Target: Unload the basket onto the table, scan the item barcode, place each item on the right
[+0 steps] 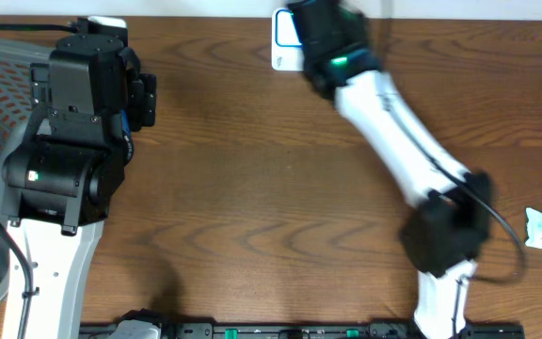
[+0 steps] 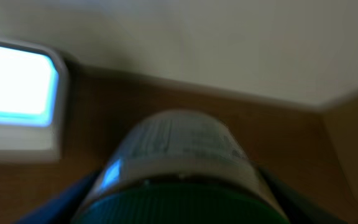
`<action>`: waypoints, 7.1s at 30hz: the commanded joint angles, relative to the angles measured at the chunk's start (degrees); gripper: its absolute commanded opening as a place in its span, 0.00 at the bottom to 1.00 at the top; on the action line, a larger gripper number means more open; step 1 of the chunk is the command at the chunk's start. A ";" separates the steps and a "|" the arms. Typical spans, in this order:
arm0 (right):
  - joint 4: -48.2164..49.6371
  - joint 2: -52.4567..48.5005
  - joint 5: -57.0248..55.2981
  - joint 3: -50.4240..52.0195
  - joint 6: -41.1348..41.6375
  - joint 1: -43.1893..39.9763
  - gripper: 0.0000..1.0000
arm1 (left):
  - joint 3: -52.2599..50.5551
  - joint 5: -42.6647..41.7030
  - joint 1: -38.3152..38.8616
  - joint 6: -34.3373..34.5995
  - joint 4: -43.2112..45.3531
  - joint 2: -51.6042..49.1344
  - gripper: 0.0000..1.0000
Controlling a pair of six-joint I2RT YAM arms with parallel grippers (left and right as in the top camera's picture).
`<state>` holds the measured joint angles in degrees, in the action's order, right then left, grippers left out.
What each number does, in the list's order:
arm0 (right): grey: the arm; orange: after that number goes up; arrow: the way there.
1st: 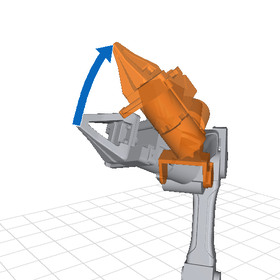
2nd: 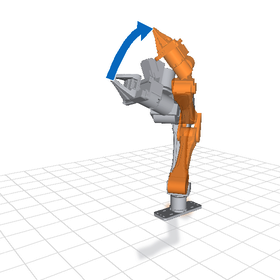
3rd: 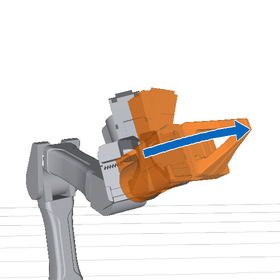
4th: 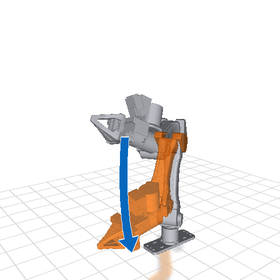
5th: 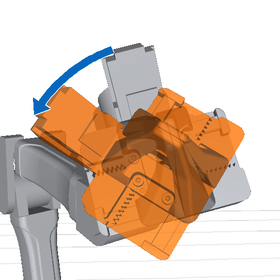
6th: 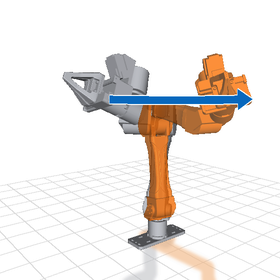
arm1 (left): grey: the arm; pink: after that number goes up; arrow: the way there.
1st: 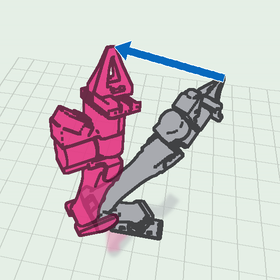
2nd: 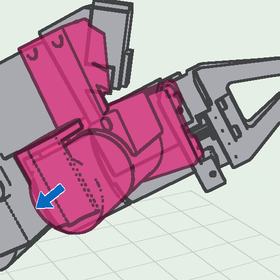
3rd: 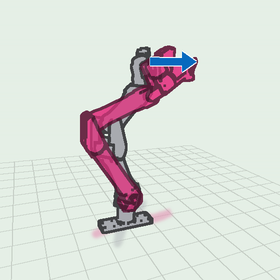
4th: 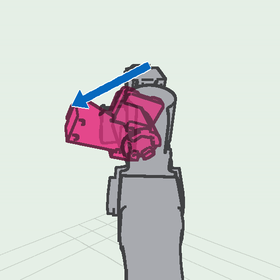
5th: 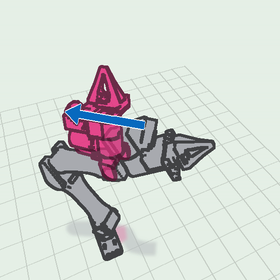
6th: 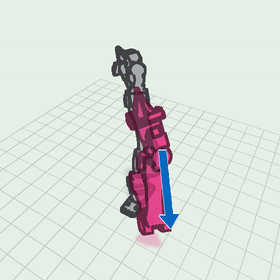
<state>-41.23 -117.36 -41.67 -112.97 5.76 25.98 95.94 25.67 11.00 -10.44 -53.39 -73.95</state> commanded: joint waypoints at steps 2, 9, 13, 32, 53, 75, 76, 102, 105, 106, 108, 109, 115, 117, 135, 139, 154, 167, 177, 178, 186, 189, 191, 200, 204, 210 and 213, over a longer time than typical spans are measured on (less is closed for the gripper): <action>-12.81 6.19 10.23 -0.17 20.35 -9.62 0.52 | -0.11 0.52 -0.22 -0.24 0.02 -0.11 0.98; -26.43 5.20 19.87 -0.15 25.53 -28.70 0.52 | -0.11 0.52 -0.22 -0.24 0.02 -0.11 0.98; -27.80 2.29 19.96 0.17 25.49 -39.04 0.51 | -0.11 0.52 -0.22 -0.24 0.02 -0.11 0.98; -21.73 -18.53 20.15 0.48 23.26 -61.42 0.50 | -0.11 0.52 -0.22 -0.24 0.02 -0.11 0.98; -29.46 2.62 41.31 -11.58 19.98 -62.62 0.99 | -0.11 0.52 -0.22 -0.24 0.02 -0.11 0.98; -49.42 28.76 63.14 -11.58 1.25 -29.70 0.99 | -0.11 0.52 -0.22 -0.24 0.02 -0.11 0.98; -49.92 28.98 63.14 -11.58 1.22 -29.14 0.99 | -0.11 0.52 -0.22 -0.24 0.02 -0.11 0.98; -41.68 45.38 58.66 -11.45 -3.10 -24.30 0.99 | -0.11 0.52 -0.22 -0.24 0.00 -0.15 0.98; -40.39 50.90 58.18 -11.02 -4.37 -24.33 0.99 | -0.11 0.52 -0.22 -0.24 0.00 -0.15 0.98; -39.93 52.94 58.05 -10.47 -5.86 -24.33 0.99 | -0.11 0.52 -0.22 -0.24 0.00 -0.15 0.98; -38.64 56.83 58.03 -8.83 -8.98 -24.46 0.99 | -0.11 0.52 -0.22 -0.24 0.02 -0.15 0.98; -37.88 58.49 58.05 -7.91 -10.21 -24.50 0.99 | -0.11 0.52 -0.22 -0.24 0.02 -0.15 0.98; -30.60 70.93 58.07 3.52 -13.35 -24.48 0.99 | -0.11 0.52 -0.22 -0.24 0.02 -0.15 0.98; -27.36 75.49 58.05 9.46 -13.35 -24.48 0.99 | -0.11 0.52 -0.22 -0.24 0.00 -0.15 0.98; 20.26 109.53 59.17 74.01 -13.31 -24.55 0.99 | -0.11 0.52 -0.22 -0.24 0.02 -0.15 0.98; 28.79 113.00 59.19 82.79 -13.31 -24.52 0.99 | -0.11 0.52 -0.22 -0.24 0.02 -0.15 0.98; 41.77 117.04 58.66 100.21 -13.33 -24.48 0.99 | -0.11 0.52 -0.22 -0.24 0.02 -0.15 0.98; 50.58 117.04 57.59 111.99 -13.09 -24.48 0.99 | -0.11 0.52 -0.22 -0.24 0.00 -0.15 0.98; 45.86 117.07 54.14 112.65 -7.96 -24.37 0.99 | -0.11 0.52 -0.22 -0.24 0.00 -0.15 0.98; 44.70 117.07 53.40 112.65 -6.51 -24.37 0.99 | -0.11 0.52 -0.22 -0.24 0.00 -0.15 0.98; 37.73 117.07 51.78 112.65 -4.11 -24.37 0.99 | -0.11 0.52 -0.22 -0.24 0.02 -0.15 0.98; 37.75 117.07 51.80 112.65 -4.09 -24.37 0.99 | -0.11 0.52 -0.22 -0.24 0.02 -0.15 0.98; 37.75 117.04 51.80 112.65 -4.09 -24.39 0.99 | -0.11 0.52 -0.22 -0.24 0.02 -0.15 0.98; 37.77 117.04 51.80 112.65 -4.09 -24.48 0.99 | -0.11 0.52 -0.22 -0.24 0.00 -0.15 0.98; 37.77 117.04 51.80 112.65 -4.09 -24.48 0.99 | -0.11 0.52 -0.22 -0.24 0.00 -0.15 0.98; 37.77 117.04 51.80 112.65 -4.09 -24.48 0.99 | -0.11 0.52 -0.22 -0.24 0.02 -0.15 0.98; 37.77 117.04 51.80 112.65 -4.09 -24.48 0.99 | -0.11 0.52 -0.22 -0.24 0.00 -0.15 0.98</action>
<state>-3.14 -0.69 10.68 -0.38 0.86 1.23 95.94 25.67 10.96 -10.55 -53.39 -73.95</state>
